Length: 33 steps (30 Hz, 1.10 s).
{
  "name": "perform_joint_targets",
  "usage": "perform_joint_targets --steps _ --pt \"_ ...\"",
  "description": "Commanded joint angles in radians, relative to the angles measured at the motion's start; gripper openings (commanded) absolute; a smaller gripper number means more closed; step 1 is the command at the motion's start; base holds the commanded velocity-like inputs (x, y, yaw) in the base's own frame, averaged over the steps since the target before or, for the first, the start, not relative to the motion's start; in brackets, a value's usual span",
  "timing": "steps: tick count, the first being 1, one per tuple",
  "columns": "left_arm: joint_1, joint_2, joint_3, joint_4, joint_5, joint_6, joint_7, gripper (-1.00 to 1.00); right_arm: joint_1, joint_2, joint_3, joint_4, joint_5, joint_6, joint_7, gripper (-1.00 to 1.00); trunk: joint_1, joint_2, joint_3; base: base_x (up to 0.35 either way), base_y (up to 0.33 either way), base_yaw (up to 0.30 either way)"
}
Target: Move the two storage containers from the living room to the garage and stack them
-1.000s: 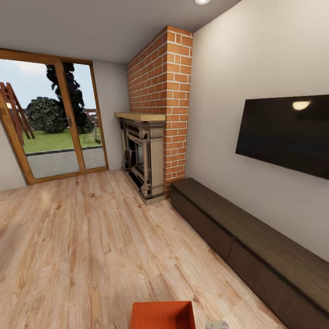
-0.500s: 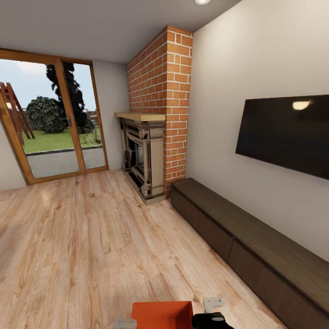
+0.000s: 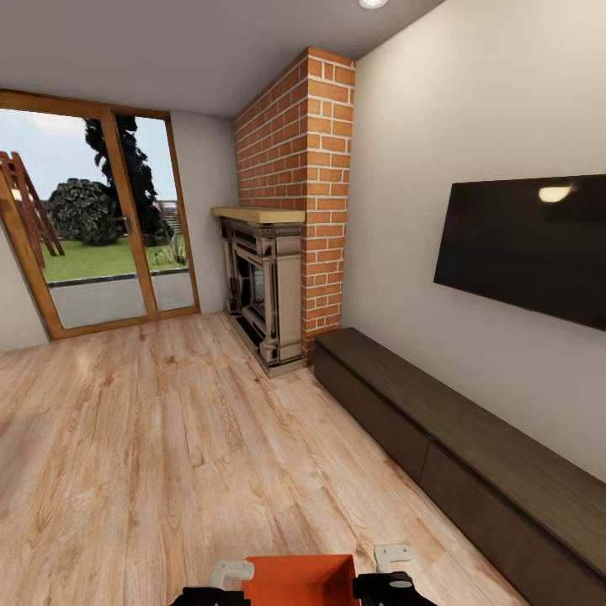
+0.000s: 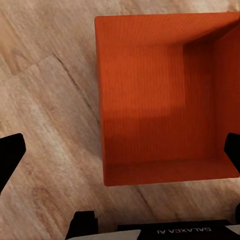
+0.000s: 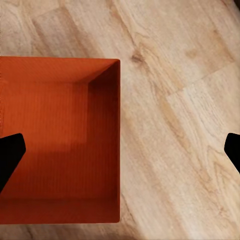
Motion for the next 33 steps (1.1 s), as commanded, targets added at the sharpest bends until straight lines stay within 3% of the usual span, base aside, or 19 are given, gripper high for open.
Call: perform_joint_targets --steps 1,10,23,27,33 --pt "0.000 -0.001 0.001 -0.002 -0.003 0.004 0.003 1.00 0.000 -0.001 0.008 -0.002 -0.005 0.006 -0.007 1.00 0.000 -0.001 -0.001 0.000 0.000 0.000" --pt "0.000 -0.007 -0.002 -0.010 -0.006 -0.040 0.002 1.00 0.000 0.001 0.008 -0.017 -0.004 0.014 -0.007 1.00 0.000 -0.001 -0.001 0.000 0.000 0.000" --pt "0.000 -0.024 -0.001 -0.018 -0.004 -0.037 0.000 1.00 0.000 0.002 0.009 -0.021 -0.001 0.016 -0.003 1.00 0.000 -0.001 -0.001 0.000 0.000 0.000" --pt "0.000 -0.042 -0.002 -0.022 -0.005 -0.036 -0.001 1.00 0.000 -0.003 0.009 -0.022 -0.001 0.017 0.002 1.00 0.008 -0.015 -0.007 0.000 0.000 0.000" --pt "0.000 -0.042 -0.002 -0.021 -0.005 -0.033 -0.004 1.00 0.000 -0.002 0.009 -0.022 -0.001 0.017 0.007 1.00 0.015 -0.029 -0.014 0.000 0.000 0.000"
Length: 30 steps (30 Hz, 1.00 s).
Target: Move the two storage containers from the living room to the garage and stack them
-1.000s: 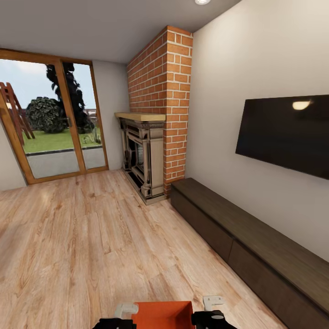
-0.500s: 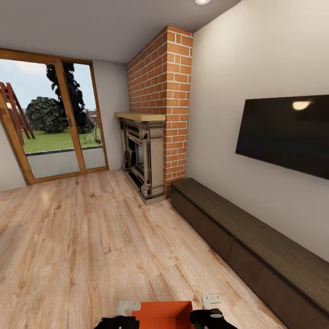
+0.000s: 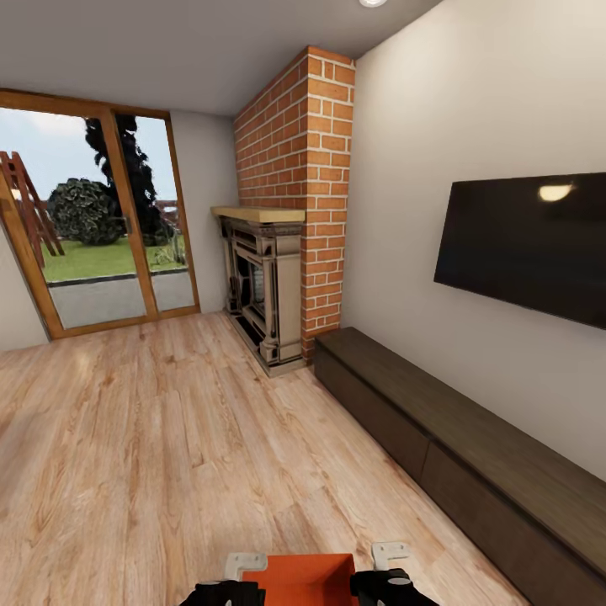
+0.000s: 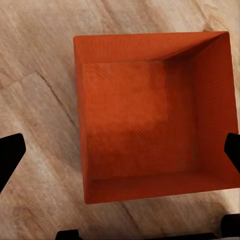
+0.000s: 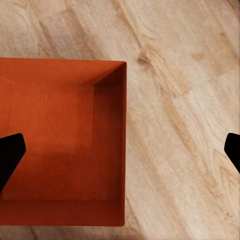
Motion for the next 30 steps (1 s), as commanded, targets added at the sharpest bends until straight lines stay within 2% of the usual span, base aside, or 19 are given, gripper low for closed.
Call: perform_joint_targets --steps 1,15,22,30 --pt "0.000 0.000 0.001 -0.002 -0.002 0.007 0.002 1.00 -0.001 0.000 0.008 -0.002 -0.005 0.006 -0.007 1.00 0.004 -0.008 -0.004 0.000 0.000 0.000" --pt "0.000 0.006 0.000 -0.001 -0.001 0.011 -0.006 1.00 -0.001 0.005 0.007 0.010 -0.007 0.001 -0.013 1.00 0.058 -0.106 -0.048 0.000 0.000 0.000" --pt "0.000 0.008 0.000 -0.056 -0.002 0.014 0.003 1.00 -0.001 0.014 0.008 0.018 -0.005 -0.026 -0.013 1.00 0.084 -0.155 -0.070 0.000 0.000 0.000" --pt "0.000 0.013 0.001 -0.066 -0.003 0.015 0.004 1.00 -0.001 0.015 0.008 0.019 -0.005 -0.035 -0.013 1.00 0.115 -0.211 -0.095 0.000 0.000 0.000"
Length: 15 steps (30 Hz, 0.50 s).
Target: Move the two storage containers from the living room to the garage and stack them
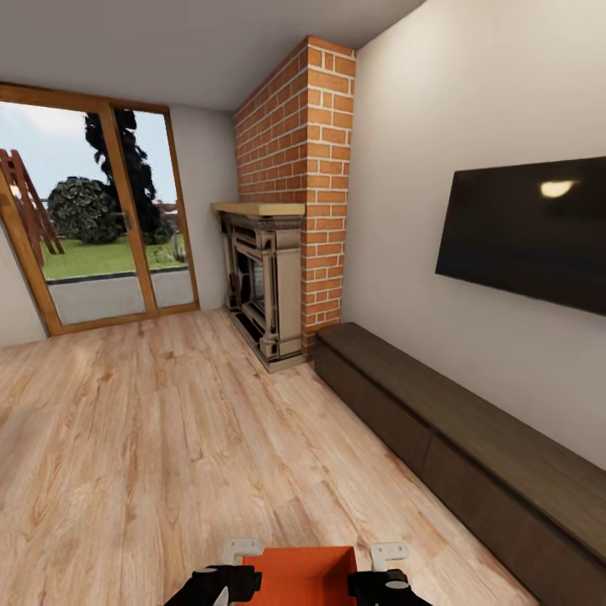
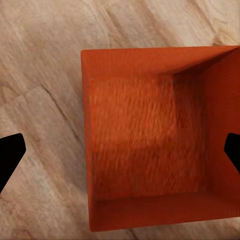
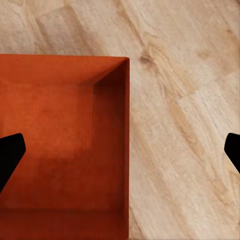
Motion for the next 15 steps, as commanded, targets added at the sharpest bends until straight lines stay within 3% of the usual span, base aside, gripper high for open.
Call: perform_joint_targets --steps 1,15 --pt "0.000 0.000 0.001 -0.002 -0.002 0.006 0.003 1.00 -0.001 -0.001 0.008 -0.002 -0.007 0.003 -0.006 1.00 0.004 -0.008 -0.004 0.000 0.000 0.000" --pt "0.000 0.001 0.002 -0.001 -0.002 0.004 0.003 1.00 -0.001 0.000 0.007 0.000 -0.004 -0.028 -0.003 1.00 0.058 -0.106 -0.048 0.000 0.000 0.000"
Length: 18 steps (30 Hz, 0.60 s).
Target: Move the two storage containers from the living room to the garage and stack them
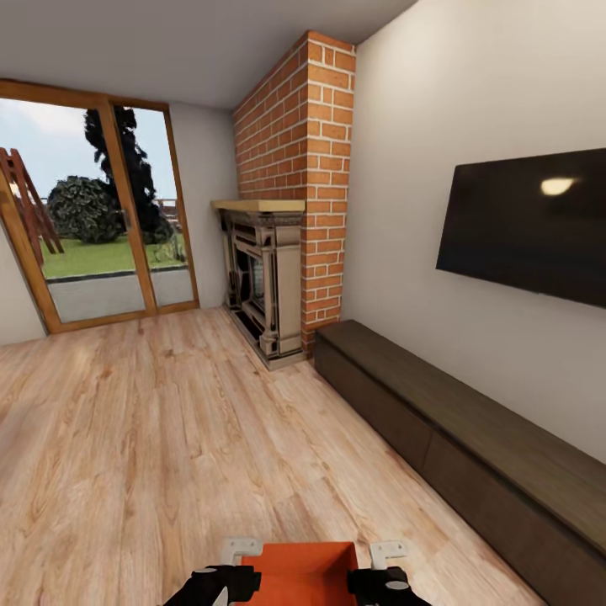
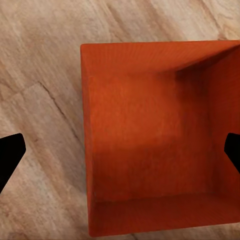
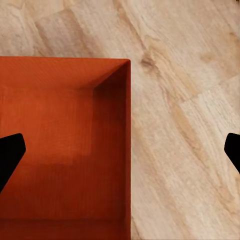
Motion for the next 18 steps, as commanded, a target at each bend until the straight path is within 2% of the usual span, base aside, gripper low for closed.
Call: perform_joint_targets --steps 1,6,18 --pt "0.000 0.000 0.001 -0.002 -0.002 0.006 0.003 1.00 -0.001 0.000 0.009 -0.001 -0.006 -0.001 -0.005 1.00 0.004 -0.008 -0.004 0.000 0.000 0.000" --pt "0.000 0.000 0.001 -0.002 -0.003 0.006 0.003 1.00 -0.001 0.000 0.007 -0.001 0.032 -0.004 -0.008 1.00 0.023 -0.043 -0.020 0.000 0.000 0.000" --pt "0.000 0.001 0.001 -0.002 -0.002 0.006 0.001 1.00 -0.001 0.003 0.006 -0.001 0.040 -0.003 -0.018 1.00 0.069 -0.127 -0.071 0.000 0.000 0.016"
